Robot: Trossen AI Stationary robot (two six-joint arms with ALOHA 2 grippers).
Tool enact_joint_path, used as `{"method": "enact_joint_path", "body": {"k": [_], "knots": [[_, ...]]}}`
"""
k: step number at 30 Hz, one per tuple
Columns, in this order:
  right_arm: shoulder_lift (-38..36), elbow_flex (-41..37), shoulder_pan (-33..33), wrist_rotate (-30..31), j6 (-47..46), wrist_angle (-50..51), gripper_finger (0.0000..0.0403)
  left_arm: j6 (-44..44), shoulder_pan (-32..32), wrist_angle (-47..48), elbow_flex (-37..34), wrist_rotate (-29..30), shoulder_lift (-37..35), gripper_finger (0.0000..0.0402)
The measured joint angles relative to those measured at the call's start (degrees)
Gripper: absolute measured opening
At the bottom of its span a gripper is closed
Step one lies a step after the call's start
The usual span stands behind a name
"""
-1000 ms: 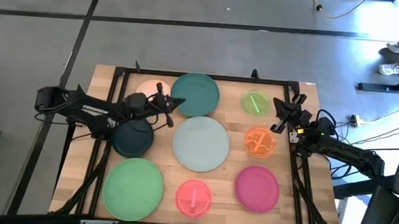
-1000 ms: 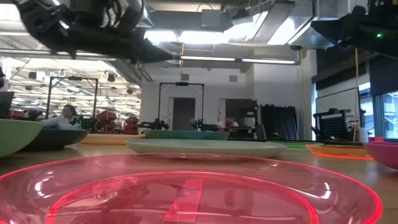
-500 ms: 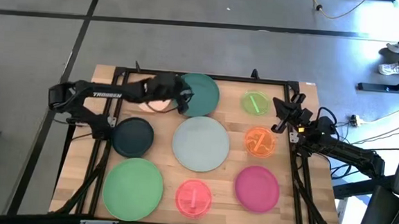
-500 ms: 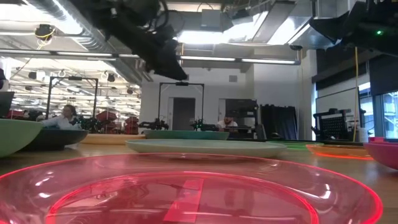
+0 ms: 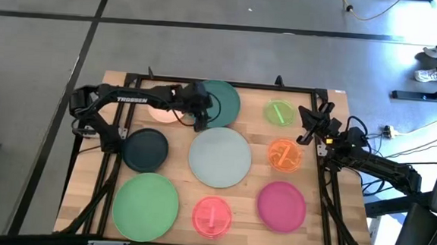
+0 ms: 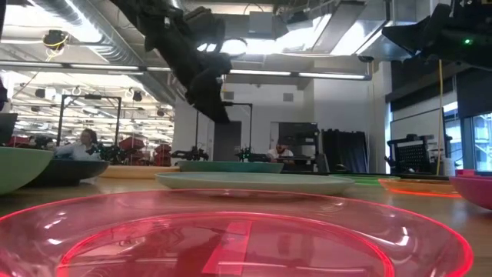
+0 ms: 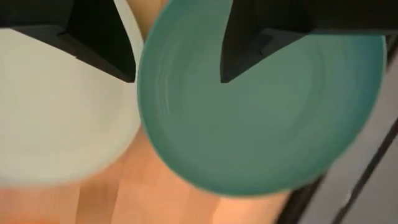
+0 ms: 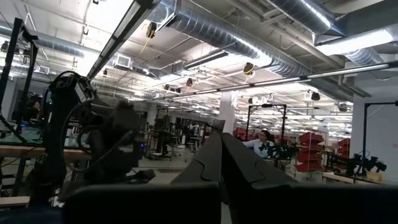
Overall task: Stack plastic plates
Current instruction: Stack the dark green plate on top of the gray plate
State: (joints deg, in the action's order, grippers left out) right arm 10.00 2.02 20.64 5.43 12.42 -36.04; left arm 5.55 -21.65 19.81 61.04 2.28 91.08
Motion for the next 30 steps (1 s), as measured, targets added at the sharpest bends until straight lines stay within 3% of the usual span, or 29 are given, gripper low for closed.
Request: {"method": "enact_joint_path", "body": {"k": [8, 18, 30], "knots": [[0.0, 0.0, 0.0, 0.0, -0.1, -0.2, 0.0002, 2.8, 0.5, 10.0, 0.0, 0.1, 0.1, 0.0212], [0.0, 0.0, 0.0, 0.0, -0.1, -0.3, 0.0002, 8.2, 1.1, 8.7, -1.7, 2.2, 0.7, 0.0191], [0.0, 0.0, 0.0, 0.4, -0.1, -0.3, 0.0002, 10.4, 1.5, 7.7, -1.8, 4.6, 7.8, 0.0167]]}}
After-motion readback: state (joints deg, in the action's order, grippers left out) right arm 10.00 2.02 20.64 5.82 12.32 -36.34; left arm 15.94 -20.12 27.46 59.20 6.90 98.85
